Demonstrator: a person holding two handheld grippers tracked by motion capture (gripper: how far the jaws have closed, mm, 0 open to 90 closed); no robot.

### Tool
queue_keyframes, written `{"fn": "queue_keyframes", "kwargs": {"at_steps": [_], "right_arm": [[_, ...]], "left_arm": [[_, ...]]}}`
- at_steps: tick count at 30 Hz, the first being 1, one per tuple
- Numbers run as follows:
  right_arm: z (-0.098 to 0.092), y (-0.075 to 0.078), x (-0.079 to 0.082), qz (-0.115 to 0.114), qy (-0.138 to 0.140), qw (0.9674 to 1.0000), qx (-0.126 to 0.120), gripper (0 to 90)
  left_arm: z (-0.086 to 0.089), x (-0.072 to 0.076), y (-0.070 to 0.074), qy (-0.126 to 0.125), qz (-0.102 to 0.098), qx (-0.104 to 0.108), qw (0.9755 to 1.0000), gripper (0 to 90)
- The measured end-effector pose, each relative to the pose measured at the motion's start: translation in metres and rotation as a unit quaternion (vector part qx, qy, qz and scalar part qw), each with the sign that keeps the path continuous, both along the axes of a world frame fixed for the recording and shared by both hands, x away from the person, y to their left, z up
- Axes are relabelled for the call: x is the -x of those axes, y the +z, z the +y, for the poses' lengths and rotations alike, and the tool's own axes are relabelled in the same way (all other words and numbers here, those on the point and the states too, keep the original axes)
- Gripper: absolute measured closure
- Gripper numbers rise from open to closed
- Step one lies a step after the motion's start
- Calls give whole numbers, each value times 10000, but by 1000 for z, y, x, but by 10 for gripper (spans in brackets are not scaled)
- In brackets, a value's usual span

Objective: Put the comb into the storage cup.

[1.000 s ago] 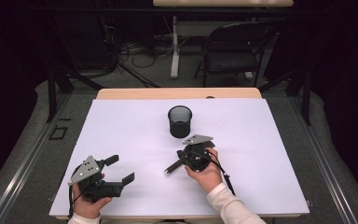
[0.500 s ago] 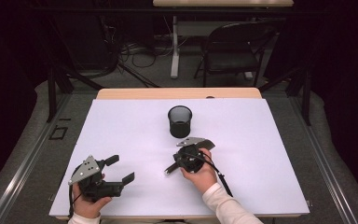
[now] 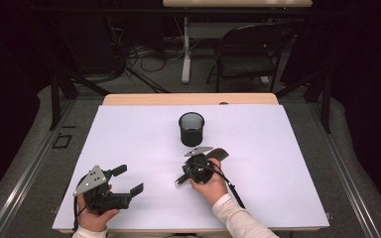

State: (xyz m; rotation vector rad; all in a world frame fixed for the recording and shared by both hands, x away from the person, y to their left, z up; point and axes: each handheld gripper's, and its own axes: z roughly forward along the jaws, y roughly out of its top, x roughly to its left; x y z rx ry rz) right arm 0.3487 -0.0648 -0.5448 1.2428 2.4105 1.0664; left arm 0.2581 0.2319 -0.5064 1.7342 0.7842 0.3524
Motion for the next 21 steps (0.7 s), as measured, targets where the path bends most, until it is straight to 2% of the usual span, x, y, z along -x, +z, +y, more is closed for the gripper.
{"fn": "queue_keyframes", "kwargs": {"at_steps": [7, 21], "right_arm": [[-1, -2, 2, 46, 17, 9999, 100, 900], [-9, 2, 12, 70, -1, 9999, 111, 900]], "left_arm": [[0, 0, 0, -27, 14, -2, 10000, 92], [0, 0, 0, -19, 13, -8, 10000, 92]]}}
